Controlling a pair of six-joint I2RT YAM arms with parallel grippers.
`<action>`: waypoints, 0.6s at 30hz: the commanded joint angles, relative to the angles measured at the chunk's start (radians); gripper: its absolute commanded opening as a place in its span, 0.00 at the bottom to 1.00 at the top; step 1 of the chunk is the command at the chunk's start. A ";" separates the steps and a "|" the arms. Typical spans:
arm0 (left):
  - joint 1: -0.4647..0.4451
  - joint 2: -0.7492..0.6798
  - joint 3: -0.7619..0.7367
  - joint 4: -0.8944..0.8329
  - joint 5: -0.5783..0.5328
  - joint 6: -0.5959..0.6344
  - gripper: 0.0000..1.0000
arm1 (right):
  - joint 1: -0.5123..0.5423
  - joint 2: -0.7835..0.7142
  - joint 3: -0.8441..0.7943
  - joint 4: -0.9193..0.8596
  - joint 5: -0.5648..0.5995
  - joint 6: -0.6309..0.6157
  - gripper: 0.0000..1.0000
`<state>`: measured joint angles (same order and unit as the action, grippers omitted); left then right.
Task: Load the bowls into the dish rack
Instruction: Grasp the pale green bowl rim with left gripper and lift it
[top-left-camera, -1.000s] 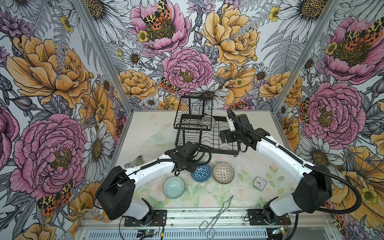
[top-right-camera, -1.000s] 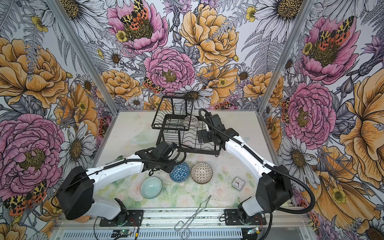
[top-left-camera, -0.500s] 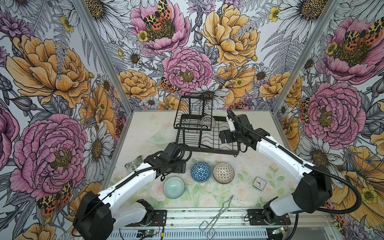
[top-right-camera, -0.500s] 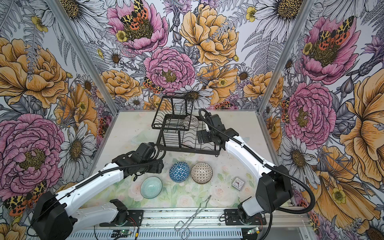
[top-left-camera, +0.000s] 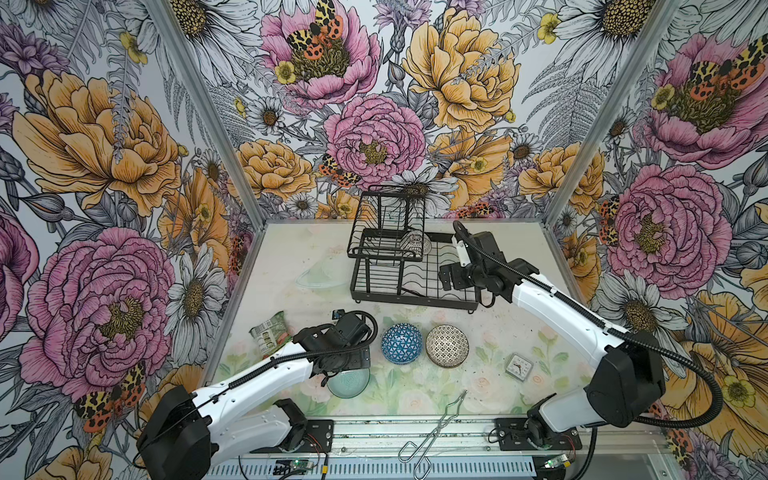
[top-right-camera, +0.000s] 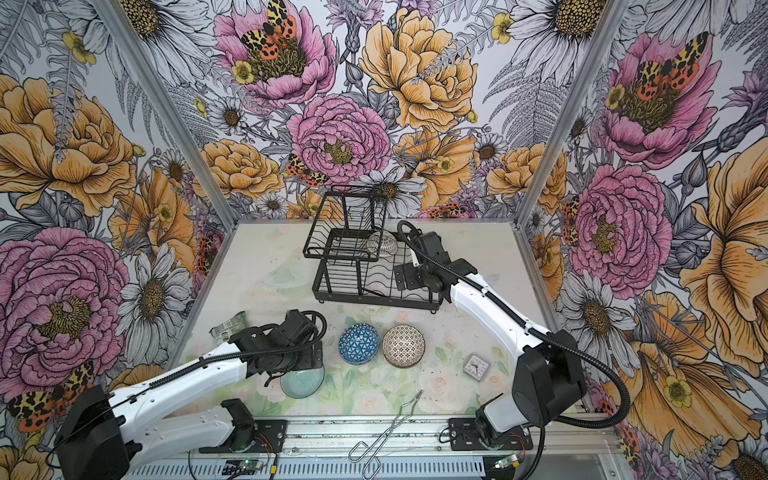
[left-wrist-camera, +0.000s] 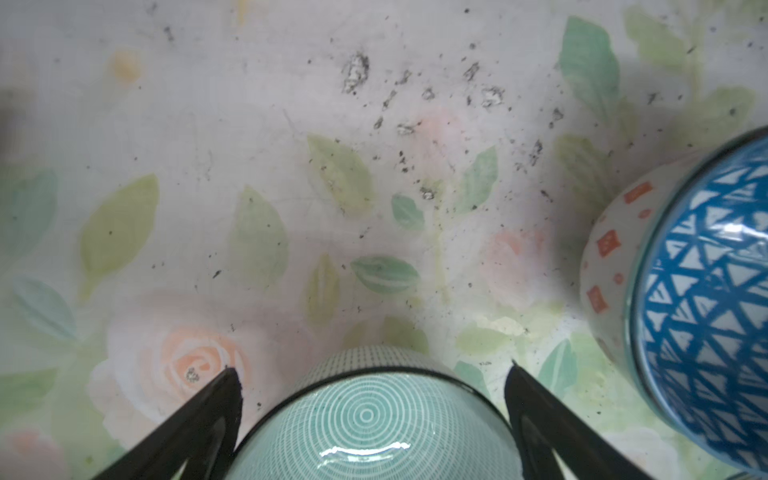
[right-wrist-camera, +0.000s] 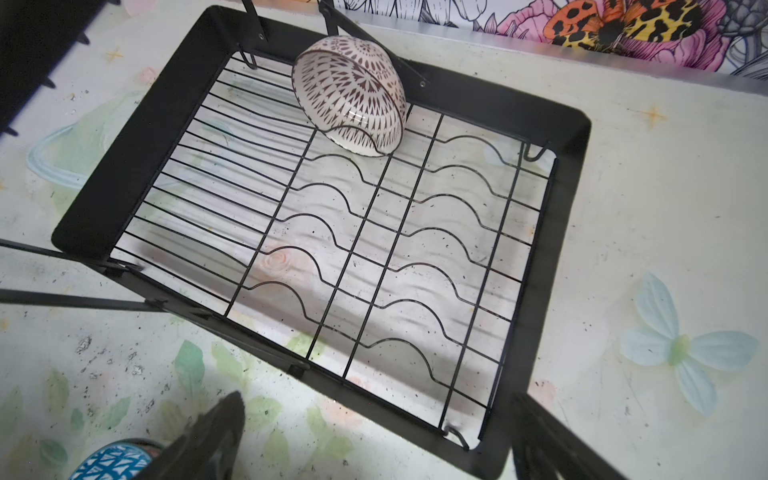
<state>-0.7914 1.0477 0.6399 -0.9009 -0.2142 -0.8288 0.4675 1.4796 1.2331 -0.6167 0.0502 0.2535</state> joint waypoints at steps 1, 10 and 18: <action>-0.026 -0.056 -0.020 -0.059 -0.117 -0.149 0.99 | -0.006 -0.013 0.005 0.005 -0.020 0.003 1.00; -0.042 -0.211 -0.079 -0.116 -0.161 -0.253 0.99 | -0.006 0.004 0.021 0.003 -0.035 0.002 0.99; -0.089 -0.268 -0.145 -0.125 -0.084 -0.303 0.77 | -0.006 0.016 0.025 0.004 -0.042 0.007 1.00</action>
<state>-0.8593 0.7887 0.5190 -1.0061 -0.3195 -1.0824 0.4667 1.4853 1.2331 -0.6170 0.0242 0.2539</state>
